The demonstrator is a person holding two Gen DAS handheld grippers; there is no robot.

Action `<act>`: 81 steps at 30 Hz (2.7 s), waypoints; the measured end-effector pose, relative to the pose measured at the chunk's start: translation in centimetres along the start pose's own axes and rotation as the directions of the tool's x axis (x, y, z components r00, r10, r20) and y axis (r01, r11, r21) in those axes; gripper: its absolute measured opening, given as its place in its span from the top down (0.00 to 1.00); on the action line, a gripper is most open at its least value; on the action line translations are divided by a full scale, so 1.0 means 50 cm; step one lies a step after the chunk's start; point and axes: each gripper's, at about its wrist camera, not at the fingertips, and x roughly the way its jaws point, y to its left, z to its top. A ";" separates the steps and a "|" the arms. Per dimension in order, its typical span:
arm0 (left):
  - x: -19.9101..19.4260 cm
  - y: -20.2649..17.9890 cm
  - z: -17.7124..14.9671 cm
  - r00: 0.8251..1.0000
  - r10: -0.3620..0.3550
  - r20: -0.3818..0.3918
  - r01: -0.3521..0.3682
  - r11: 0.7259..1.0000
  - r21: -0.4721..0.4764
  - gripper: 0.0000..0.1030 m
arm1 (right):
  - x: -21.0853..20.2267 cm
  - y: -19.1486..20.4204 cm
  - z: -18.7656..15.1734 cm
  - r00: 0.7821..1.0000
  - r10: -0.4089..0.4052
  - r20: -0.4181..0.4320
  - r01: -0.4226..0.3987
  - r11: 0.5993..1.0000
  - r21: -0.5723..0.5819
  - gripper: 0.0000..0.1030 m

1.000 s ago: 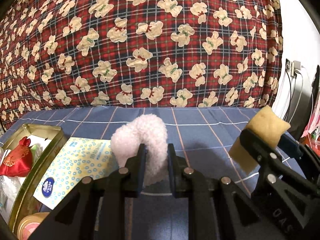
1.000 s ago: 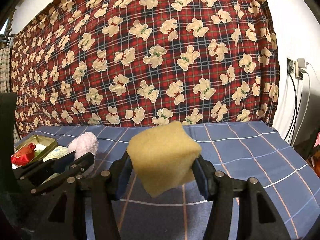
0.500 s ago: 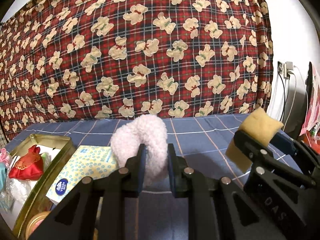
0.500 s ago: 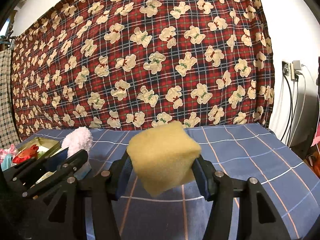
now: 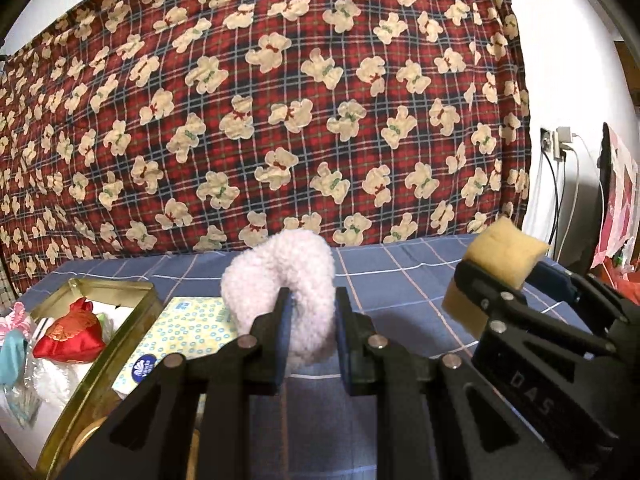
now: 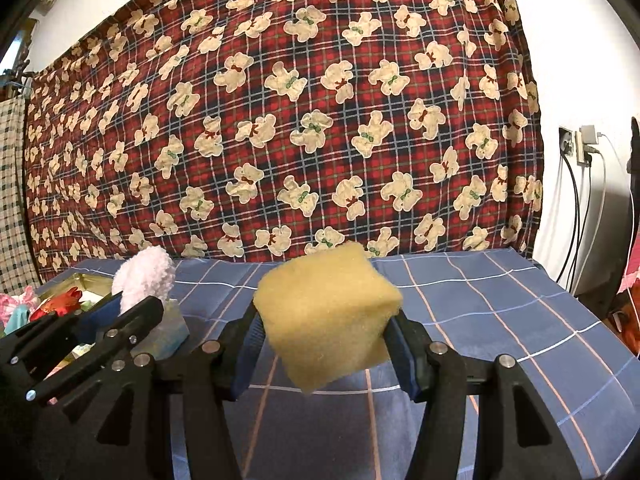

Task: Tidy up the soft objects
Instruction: 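Lift the pink puff with the left tool while the right tool lifts the yellow sponge, then carry the pink puff over the gold tray while the right tool carries the sponge there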

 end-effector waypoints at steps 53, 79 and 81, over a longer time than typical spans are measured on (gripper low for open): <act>-0.088 0.119 -0.023 0.996 0.057 0.066 -0.058 0.998 0.023 0.83 | -0.040 0.123 -0.019 0.999 0.051 0.005 -0.051 0.998 -0.048 0.43; -0.120 0.215 -0.024 0.995 0.052 0.090 -0.046 0.997 -0.060 0.83 | -0.010 0.194 -0.021 0.991 0.126 -0.041 -0.128 0.990 -0.051 0.43; -0.123 0.220 -0.024 0.995 0.048 0.089 -0.042 0.997 -0.066 0.83 | -0.010 0.195 -0.021 0.991 0.129 -0.040 -0.130 0.990 -0.047 0.43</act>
